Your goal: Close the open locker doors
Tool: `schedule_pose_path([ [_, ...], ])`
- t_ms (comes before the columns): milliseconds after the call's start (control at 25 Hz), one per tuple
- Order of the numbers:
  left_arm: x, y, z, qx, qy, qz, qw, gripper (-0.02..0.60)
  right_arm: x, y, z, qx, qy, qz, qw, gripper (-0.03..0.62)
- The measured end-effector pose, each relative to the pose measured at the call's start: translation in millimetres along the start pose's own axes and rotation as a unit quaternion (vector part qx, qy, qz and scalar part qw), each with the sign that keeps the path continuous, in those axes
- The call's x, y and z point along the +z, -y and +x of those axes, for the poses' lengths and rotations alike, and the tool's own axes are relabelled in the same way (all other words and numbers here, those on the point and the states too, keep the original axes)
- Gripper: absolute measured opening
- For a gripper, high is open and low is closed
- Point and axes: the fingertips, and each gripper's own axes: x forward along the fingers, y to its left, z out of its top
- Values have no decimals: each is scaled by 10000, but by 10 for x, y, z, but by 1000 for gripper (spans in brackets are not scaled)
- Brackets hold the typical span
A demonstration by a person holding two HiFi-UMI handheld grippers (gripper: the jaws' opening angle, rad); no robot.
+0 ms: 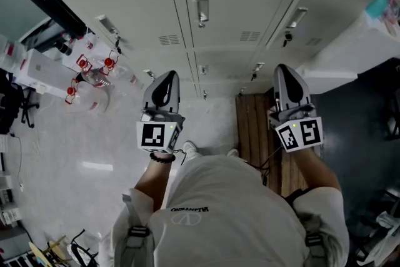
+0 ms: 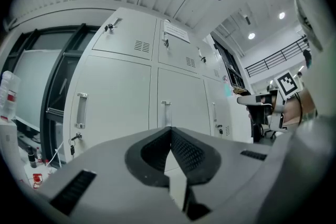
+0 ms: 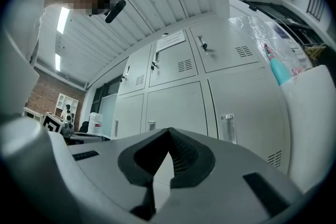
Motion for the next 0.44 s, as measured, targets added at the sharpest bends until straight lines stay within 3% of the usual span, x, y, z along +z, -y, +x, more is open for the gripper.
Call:
schedule_pose_path([
  [440,-24,22,-24,69,-57,8,10000,5,-32,-23,0,61,-41,21,10000,9],
])
